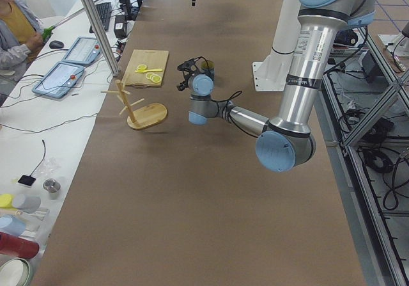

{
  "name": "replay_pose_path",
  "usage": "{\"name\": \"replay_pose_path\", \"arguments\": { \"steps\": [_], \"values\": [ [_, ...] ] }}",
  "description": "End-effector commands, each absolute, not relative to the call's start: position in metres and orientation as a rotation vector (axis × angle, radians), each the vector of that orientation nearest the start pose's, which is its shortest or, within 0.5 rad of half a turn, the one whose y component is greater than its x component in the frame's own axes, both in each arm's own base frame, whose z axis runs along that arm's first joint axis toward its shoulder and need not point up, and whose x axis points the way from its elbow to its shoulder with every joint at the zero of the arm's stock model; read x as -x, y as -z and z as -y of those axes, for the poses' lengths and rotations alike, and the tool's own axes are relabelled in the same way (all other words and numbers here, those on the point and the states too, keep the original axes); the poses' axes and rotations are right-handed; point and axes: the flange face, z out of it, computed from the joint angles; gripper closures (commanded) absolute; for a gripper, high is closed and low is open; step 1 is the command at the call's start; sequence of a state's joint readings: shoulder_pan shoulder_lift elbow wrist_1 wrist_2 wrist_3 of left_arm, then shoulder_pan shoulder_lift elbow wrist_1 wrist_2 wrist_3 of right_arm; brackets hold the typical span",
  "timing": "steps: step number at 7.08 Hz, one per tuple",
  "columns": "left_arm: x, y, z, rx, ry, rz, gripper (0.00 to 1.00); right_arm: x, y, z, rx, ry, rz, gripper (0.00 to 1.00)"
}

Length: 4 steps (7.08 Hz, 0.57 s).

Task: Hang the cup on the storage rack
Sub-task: 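Withdraw the right gripper while the left gripper reaches toward the mug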

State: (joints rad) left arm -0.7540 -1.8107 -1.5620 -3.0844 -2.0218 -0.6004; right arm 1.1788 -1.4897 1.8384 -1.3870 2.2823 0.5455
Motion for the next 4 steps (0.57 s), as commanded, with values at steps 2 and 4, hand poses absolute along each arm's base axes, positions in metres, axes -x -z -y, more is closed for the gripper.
{"name": "replay_pose_path", "arguments": {
  "steps": [2, 4],
  "values": [
    [-0.432, -0.367, 0.403, -1.084, -0.504, -1.463, 0.03, 0.130, -0.482, 0.519, -0.136, 0.040, 0.838, 0.00],
    [-0.440, -0.362, 0.396, -1.079, -0.512, -1.475, 0.04, 0.128, -0.500, 0.524, -0.137, 0.082, 0.821, 0.00]
  ]
}}
